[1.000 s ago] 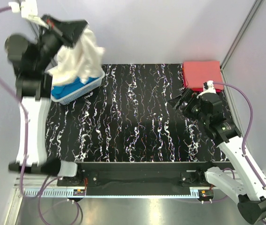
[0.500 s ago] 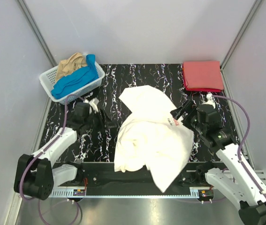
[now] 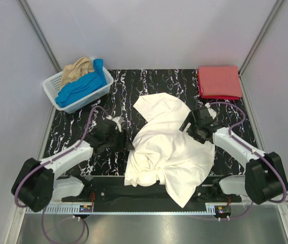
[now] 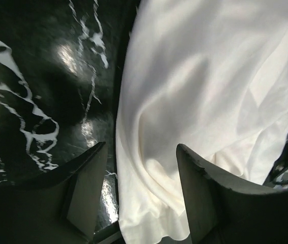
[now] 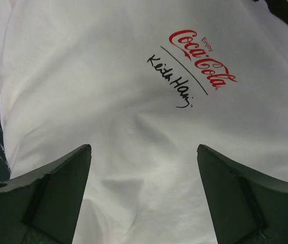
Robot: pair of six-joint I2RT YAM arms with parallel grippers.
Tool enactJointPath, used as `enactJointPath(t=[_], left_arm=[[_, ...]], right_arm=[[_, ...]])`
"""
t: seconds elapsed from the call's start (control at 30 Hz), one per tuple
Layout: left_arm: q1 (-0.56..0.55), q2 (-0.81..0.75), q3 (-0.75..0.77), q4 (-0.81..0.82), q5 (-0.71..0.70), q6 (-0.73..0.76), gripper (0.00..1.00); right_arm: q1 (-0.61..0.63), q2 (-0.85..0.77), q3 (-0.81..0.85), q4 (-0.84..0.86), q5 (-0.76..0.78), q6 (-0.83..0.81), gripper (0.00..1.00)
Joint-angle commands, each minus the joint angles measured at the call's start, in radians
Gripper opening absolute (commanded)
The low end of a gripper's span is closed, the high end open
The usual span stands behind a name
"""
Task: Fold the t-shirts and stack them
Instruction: Move the tshirt to the center of the board, then flatten the tshirt out
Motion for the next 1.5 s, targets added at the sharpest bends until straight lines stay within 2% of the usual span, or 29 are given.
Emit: enactJointPath(t=[0.0,0.13,0.2,0.23,0.27,0.3,0.37,0.4,0.47,0.5,0.57,0.6,0.63,0.67,0.7,0.73,0.8,0.9,0.93,1.03,1.07,1.17,1.3,1.4,1.47], left_arm=[[-0.108,0.053,-0.005,0.039,-0.137,-0.028,0.62],[-0.183,0.182,0.027,0.056,-0.181,-0.048,0.61],[-0.217,0.228,0.064,0.064,-0.182,-0.057,0.52],[-0.223,0.263,0.075,0.067,-0.179,-0.059,0.27],[-0.223,0.274,0.09,0.061,-0.175,-0.056,0.1],[-0.218,0.28,0.139,0.038,-0.203,-0.044,0.0],[-0.199,0.27,0.222,-0.077,-0.256,-0.01,0.0],[-0.157,0.264,0.316,-0.109,-0.339,0.033,0.0],[-0.091,0.257,0.41,-0.156,-0.389,0.075,0.0],[-0.009,0.283,0.514,-0.168,-0.376,0.113,0.0],[0.103,0.337,0.627,-0.221,-0.325,0.145,0.0],[0.131,0.371,0.743,-0.245,-0.305,0.153,0.0],[0.153,0.442,0.797,-0.266,-0.294,0.161,0.0],[0.166,0.477,0.849,-0.322,-0.293,0.167,0.06],[0.179,0.533,0.935,-0.353,-0.303,0.18,0.33],[0.179,0.55,0.967,-0.384,-0.314,0.185,0.45],[0.167,0.526,0.954,-0.407,-0.339,0.187,0.57],[0.11,0.433,0.847,-0.4,-0.406,0.208,0.58],[0.098,0.408,0.815,-0.4,-0.424,0.205,0.58],[0.078,0.31,0.641,-0.34,-0.328,0.176,0.57],[0.076,0.284,0.551,-0.293,-0.238,0.155,0.57],[0.076,0.164,0.427,-0.237,-0.161,0.138,0.59],[0.081,0.017,0.42,-0.254,-0.124,0.182,0.63],[0.088,-0.04,0.44,-0.288,-0.176,0.199,0.66],[0.099,-0.055,0.44,-0.3,-0.194,0.204,0.67]], right_arm=[[-0.017,0.048,0.068,0.039,0.119,-0.013,0.92],[-0.079,0.079,0.128,0.031,0.121,-0.047,0.92],[-0.081,0.062,0.133,0.026,0.104,-0.053,0.92],[-0.081,0.05,0.122,0.025,0.102,-0.053,0.91],[-0.083,0.04,0.116,0.023,0.101,-0.055,0.91],[-0.083,0.019,0.11,0.022,0.11,-0.058,0.91],[-0.086,-0.007,0.102,0.002,0.124,-0.068,0.91],[-0.087,-0.035,0.1,-0.007,0.135,-0.073,0.91],[-0.089,-0.062,0.099,-0.037,0.144,-0.073,0.91],[-0.089,-0.09,0.099,-0.044,0.145,-0.068,0.91],[-0.089,-0.122,0.09,-0.058,0.139,-0.061,0.91],[-0.09,-0.128,0.084,-0.06,0.141,-0.061,0.9],[-0.09,-0.133,0.071,-0.064,0.145,-0.056,0.9],[-0.09,-0.132,0.07,-0.069,0.15,-0.055,0.9],[-0.092,-0.128,0.065,-0.075,0.147,-0.055,0.9],[-0.092,-0.124,0.062,-0.086,0.141,-0.045,0.9],[-0.09,-0.118,0.054,-0.095,0.13,-0.03,0.9],[-0.092,-0.115,0.018,-0.093,0.104,0.019,0.89],[-0.092,-0.112,-0.004,-0.087,0.086,0.033,0.84],[-0.084,-0.079,-0.071,0.021,-0.063,0.059,0.74],[-0.063,-0.052,-0.085,0.049,-0.115,0.077,0.73],[0.046,0.005,-0.107,0.124,-0.117,0.155,0.71],[0.184,0.08,-0.093,0.193,-0.112,0.279,0.69],[0.278,0.149,-0.064,0.195,-0.065,0.329,0.66],[0.287,0.207,-0.059,0.192,-0.049,0.344,0.63]])
